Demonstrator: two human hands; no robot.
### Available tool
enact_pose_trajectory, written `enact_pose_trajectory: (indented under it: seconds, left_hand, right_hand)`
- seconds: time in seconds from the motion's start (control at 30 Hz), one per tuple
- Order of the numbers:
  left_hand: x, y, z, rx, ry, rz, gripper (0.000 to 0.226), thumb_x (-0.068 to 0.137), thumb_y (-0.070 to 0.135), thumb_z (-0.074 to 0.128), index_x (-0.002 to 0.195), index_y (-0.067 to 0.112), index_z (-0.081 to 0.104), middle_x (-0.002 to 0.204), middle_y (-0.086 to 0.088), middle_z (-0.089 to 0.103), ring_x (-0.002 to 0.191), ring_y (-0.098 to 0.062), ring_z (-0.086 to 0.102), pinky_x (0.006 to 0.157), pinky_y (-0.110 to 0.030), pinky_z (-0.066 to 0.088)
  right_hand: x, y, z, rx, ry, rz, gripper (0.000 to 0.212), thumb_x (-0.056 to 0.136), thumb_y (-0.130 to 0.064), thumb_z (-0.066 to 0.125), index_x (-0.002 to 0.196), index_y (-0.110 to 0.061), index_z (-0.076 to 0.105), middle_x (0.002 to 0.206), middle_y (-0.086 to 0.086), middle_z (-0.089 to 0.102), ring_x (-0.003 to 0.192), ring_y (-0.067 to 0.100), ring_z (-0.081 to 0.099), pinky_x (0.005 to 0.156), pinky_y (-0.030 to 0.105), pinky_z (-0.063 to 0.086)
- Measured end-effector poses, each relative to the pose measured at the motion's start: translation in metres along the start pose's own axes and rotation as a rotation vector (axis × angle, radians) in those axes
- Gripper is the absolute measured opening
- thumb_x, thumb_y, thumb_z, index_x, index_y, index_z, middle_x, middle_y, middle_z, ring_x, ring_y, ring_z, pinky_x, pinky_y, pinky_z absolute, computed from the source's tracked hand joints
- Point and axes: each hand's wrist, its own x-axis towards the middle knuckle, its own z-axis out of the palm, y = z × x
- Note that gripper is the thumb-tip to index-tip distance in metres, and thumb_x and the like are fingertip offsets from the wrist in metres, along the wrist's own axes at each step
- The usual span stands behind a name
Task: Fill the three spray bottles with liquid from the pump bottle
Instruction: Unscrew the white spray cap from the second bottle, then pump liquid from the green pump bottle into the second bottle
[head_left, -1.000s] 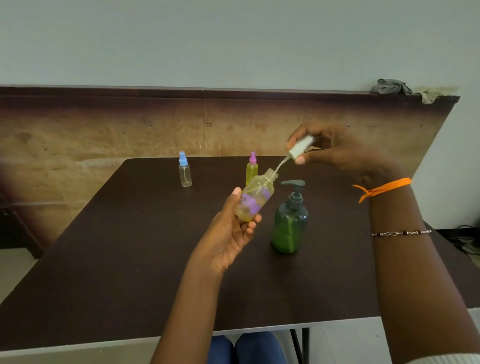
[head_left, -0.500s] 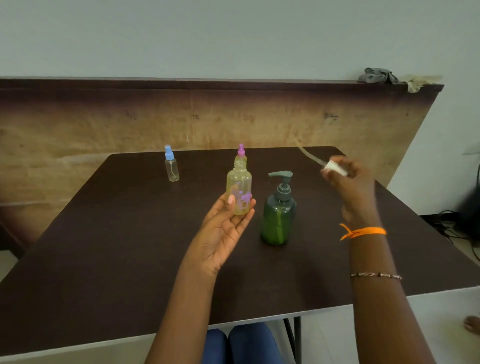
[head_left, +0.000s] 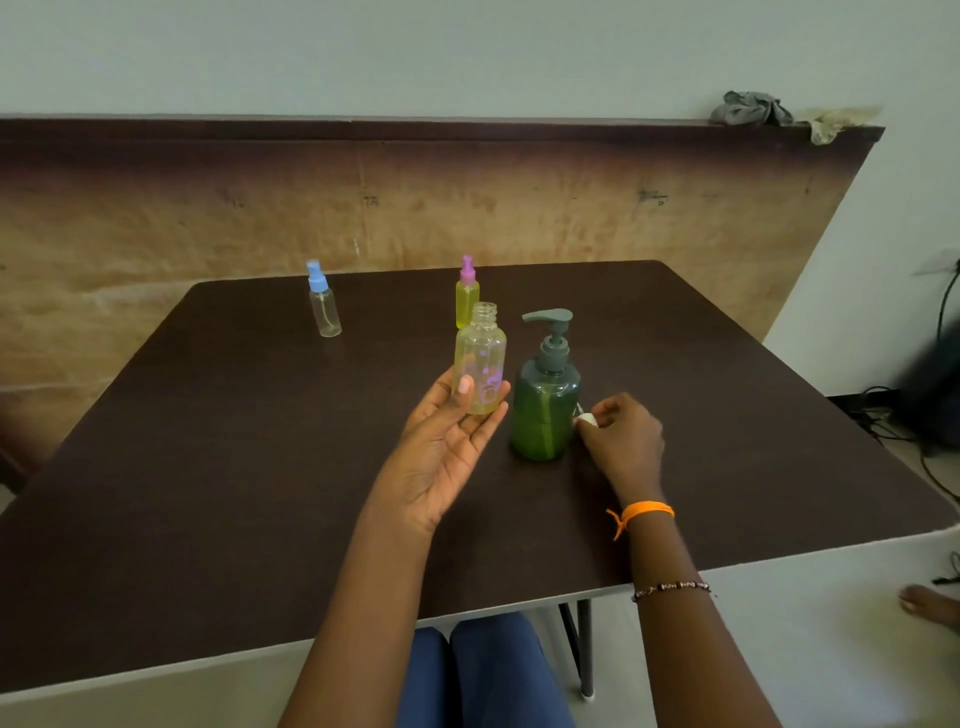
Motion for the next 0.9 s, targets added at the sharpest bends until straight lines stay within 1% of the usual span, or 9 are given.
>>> enact_pose_trajectory:
  seconds: [0.1, 0.17, 0.27, 0.4, 0.53, 0.63, 0.7, 0.77, 0.9]
  left_hand:
    - [0.001, -0.003, 0.000, 0.001, 0.001, -0.011, 0.036, 0.075, 0.016, 0.056, 0.111, 0.010, 0.059, 0.107, -0.010, 0.069, 0.099, -0.021, 0.067, 0.092, -0.033, 0.050]
    - [0.001, -0.005, 0.000, 0.002, 0.005, -0.018, 0.035, 0.075, 0.016, 0.057, 0.110, 0.011, 0.059, 0.106, -0.010, 0.070, 0.099, -0.020, 0.068, 0.092, -0.032, 0.050]
    - [0.001, -0.006, 0.000, -0.004, 0.009, -0.020, 0.036, 0.073, 0.015, 0.057, 0.109, 0.010, 0.059, 0.103, -0.009, 0.070, 0.096, -0.020, 0.068, 0.092, -0.032, 0.050]
    - [0.001, -0.006, -0.001, -0.011, 0.010, -0.024, 0.036, 0.073, 0.015, 0.057, 0.109, 0.010, 0.059, 0.101, -0.009, 0.071, 0.096, -0.020, 0.068, 0.092, -0.033, 0.050]
    - [0.001, -0.007, -0.003, -0.013, 0.016, -0.035, 0.038, 0.074, 0.016, 0.058, 0.111, 0.009, 0.058, 0.102, -0.009, 0.071, 0.096, -0.020, 0.068, 0.092, -0.034, 0.050]
    - [0.001, -0.008, -0.004, -0.023, 0.041, -0.040, 0.040, 0.074, 0.017, 0.058, 0.113, 0.008, 0.058, 0.104, -0.009, 0.070, 0.095, -0.019, 0.068, 0.091, -0.034, 0.050]
    - [0.002, -0.009, -0.004, -0.007, 0.063, -0.040, 0.040, 0.073, 0.017, 0.060, 0.112, 0.009, 0.059, 0.102, -0.008, 0.070, 0.093, -0.017, 0.068, 0.091, -0.033, 0.051]
    - [0.003, -0.009, -0.004, 0.028, 0.086, -0.041, 0.039, 0.071, 0.018, 0.062, 0.110, 0.010, 0.059, 0.097, -0.006, 0.071, 0.090, -0.015, 0.068, 0.090, -0.031, 0.052]
    - [0.003, -0.011, -0.003, 0.059, 0.100, -0.043, 0.041, 0.072, 0.017, 0.063, 0.112, 0.011, 0.059, 0.097, -0.005, 0.072, 0.093, -0.015, 0.067, 0.093, -0.032, 0.049]
  right_hand:
    - [0.002, 0.001, -0.005, 0.017, -0.014, 0.002, 0.017, 0.083, -0.027, 0.070, 0.088, -0.013, 0.063, 0.083, -0.002, 0.062, 0.090, 0.021, 0.060, 0.071, 0.026, 0.039]
    - [0.003, 0.000, -0.009, 0.040, -0.020, 0.020, 0.018, 0.088, -0.029, 0.064, 0.091, -0.010, 0.065, 0.085, 0.001, 0.064, 0.093, 0.022, 0.060, 0.074, 0.028, 0.040]
    - [0.005, 0.001, -0.014, 0.068, -0.033, 0.033, 0.019, 0.093, -0.024, 0.056, 0.097, -0.008, 0.066, 0.095, 0.008, 0.067, 0.097, 0.026, 0.059, 0.081, 0.033, 0.043]
    - [0.009, 0.003, -0.018, 0.086, -0.053, 0.023, 0.014, 0.093, -0.016, 0.054, 0.096, -0.011, 0.067, 0.097, 0.007, 0.066, 0.094, 0.023, 0.059, 0.085, 0.039, 0.048]
    - [0.011, -0.001, -0.022, 0.090, -0.029, -0.047, 0.014, 0.093, -0.009, 0.053, 0.089, -0.014, 0.066, 0.092, 0.001, 0.064, 0.087, 0.015, 0.056, 0.078, 0.026, 0.042]
    - [0.006, -0.017, -0.027, 0.211, 0.104, -0.206, 0.017, 0.090, -0.002, 0.053, 0.086, -0.015, 0.064, 0.087, -0.001, 0.066, 0.080, 0.010, 0.059, 0.074, 0.020, 0.045]
    - [-0.001, -0.036, -0.032, 0.326, 0.225, -0.381, 0.020, 0.087, 0.004, 0.053, 0.089, -0.012, 0.065, 0.090, 0.003, 0.066, 0.078, 0.001, 0.058, 0.071, 0.010, 0.043]
    - [-0.007, -0.055, -0.036, 0.371, 0.324, -0.594, 0.027, 0.083, 0.011, 0.048, 0.093, -0.006, 0.066, 0.092, 0.005, 0.063, 0.082, -0.001, 0.056, 0.074, 0.010, 0.043]
    - [-0.011, -0.079, -0.036, 0.250, 0.340, -0.876, 0.041, 0.076, 0.012, 0.036, 0.101, 0.000, 0.066, 0.099, 0.011, 0.060, 0.092, 0.015, 0.056, 0.081, 0.018, 0.045]
